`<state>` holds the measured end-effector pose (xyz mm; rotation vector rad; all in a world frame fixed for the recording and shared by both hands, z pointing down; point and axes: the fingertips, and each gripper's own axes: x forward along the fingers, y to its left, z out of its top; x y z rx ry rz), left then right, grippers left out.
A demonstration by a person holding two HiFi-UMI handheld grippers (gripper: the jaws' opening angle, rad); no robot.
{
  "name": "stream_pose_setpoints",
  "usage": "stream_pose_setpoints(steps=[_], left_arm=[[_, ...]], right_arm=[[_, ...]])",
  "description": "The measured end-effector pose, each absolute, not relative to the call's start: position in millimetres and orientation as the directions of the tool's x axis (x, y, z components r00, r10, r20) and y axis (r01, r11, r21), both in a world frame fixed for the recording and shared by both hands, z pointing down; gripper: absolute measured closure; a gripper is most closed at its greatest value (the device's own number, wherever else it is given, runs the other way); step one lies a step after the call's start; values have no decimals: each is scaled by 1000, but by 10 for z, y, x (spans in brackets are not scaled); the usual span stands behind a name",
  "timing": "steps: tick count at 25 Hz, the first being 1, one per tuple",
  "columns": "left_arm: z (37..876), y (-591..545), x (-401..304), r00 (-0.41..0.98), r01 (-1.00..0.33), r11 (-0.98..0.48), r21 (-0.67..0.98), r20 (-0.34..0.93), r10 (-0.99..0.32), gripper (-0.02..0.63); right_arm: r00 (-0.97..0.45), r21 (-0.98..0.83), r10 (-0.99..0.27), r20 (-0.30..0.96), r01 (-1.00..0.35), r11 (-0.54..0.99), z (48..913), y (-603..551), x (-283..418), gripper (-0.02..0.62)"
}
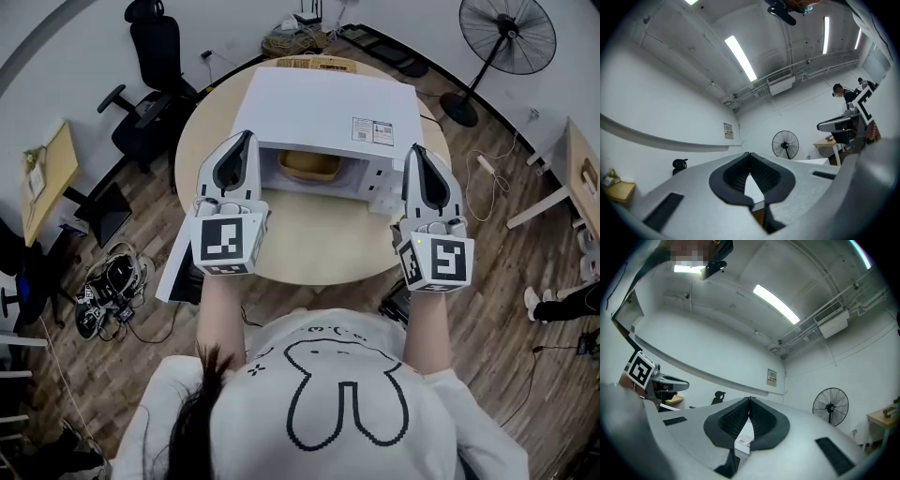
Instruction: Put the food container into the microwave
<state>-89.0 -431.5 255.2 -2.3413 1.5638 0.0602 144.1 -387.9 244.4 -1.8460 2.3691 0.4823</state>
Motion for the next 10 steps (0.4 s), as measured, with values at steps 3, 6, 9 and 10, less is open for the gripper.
stream_pose_setpoints(steps=[3,6,9,10], left_arm=[[2566,-4320,-887,393,-906,-340,-251,-208,-895,597],[2569,-4316,-884,393,-905,-338,-258,-204,-897,597],[2557,-4315,-893,393,-904,-336,-262,-205,-896,597],[2551,-4316,-896,393,-904,-336,-263,-206,-896,597]], right_arm=[[-256,186,-931,-259,-959,212,2472,-3895,1441,568],[-259,185,-930,-261,-959,215,2458,-3890,1431,568],[-263,186,-928,-263,-958,219,2443,-3890,1418,568],[-265,187,-928,-264,-957,220,2440,-3892,1415,568]])
